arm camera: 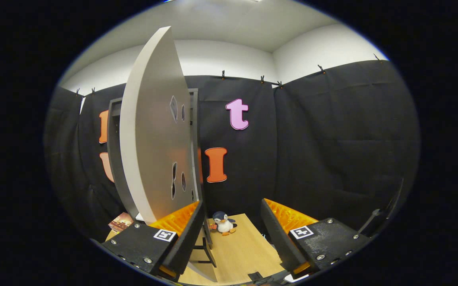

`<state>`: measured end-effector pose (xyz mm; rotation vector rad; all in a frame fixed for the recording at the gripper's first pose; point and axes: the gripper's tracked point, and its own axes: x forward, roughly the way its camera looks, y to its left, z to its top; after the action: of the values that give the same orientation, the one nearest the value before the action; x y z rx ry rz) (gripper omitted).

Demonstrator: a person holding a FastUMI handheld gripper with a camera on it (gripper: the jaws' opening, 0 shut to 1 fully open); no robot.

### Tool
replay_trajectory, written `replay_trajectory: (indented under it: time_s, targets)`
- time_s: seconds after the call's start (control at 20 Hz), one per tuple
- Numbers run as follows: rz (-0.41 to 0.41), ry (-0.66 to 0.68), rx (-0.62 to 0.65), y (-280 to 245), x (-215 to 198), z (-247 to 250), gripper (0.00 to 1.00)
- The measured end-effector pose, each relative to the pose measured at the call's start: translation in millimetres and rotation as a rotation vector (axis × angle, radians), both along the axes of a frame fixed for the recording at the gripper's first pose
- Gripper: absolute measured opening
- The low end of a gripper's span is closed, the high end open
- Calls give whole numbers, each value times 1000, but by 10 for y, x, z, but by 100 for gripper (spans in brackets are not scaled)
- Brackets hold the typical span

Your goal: Open the shoe cabinet door, grab the shoes and put them into the shoe cabinet, then close the shoe cabinet door.

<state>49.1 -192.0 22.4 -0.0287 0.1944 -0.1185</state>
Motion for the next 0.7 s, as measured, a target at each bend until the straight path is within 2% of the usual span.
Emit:
replay_trajectory:
  time_s: [0.3, 0.7]
  targets:
    - [59, 1, 7, 629, -12, -16, 89]
    - [26, -31, -17, 1319, 78, -42, 89]
